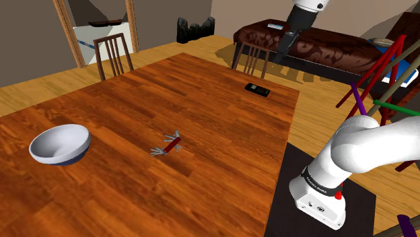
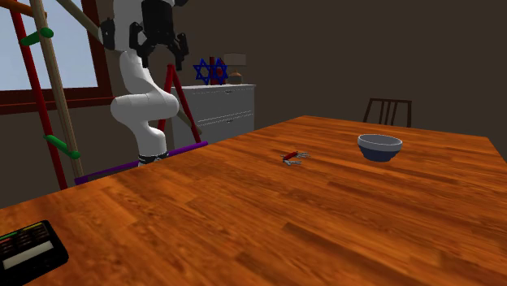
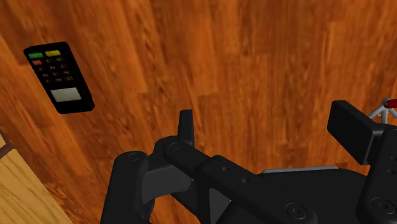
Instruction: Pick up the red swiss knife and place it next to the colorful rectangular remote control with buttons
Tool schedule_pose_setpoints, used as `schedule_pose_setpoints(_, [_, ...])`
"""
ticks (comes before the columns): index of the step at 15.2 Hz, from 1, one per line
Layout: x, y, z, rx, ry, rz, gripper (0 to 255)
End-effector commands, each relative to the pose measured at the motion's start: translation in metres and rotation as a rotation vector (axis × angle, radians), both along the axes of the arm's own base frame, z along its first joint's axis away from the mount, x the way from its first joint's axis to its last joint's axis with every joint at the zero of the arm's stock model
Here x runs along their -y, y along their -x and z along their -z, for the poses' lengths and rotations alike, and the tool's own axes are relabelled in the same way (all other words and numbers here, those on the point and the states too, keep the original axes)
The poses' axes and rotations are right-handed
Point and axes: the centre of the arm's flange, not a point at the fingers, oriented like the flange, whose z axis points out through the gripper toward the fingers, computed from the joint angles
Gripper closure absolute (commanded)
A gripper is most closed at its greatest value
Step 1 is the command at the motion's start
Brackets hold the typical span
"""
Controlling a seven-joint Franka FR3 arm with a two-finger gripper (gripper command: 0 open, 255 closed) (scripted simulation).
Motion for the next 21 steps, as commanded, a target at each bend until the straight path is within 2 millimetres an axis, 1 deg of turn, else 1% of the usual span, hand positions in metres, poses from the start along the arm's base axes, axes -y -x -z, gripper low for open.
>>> schedule_pose_setpoints(1, [0.000, 0.000, 0.000, 0.000, 0.000, 0.000, 0])
schedule_pose_setpoints(11, [-0.095, -0.043, 0.077, -0.037, -0.027, -0.027, 0])
schedule_pose_setpoints(21, [-0.193, -0.080, 0.153, -0.074, -0.055, -0.055, 0])
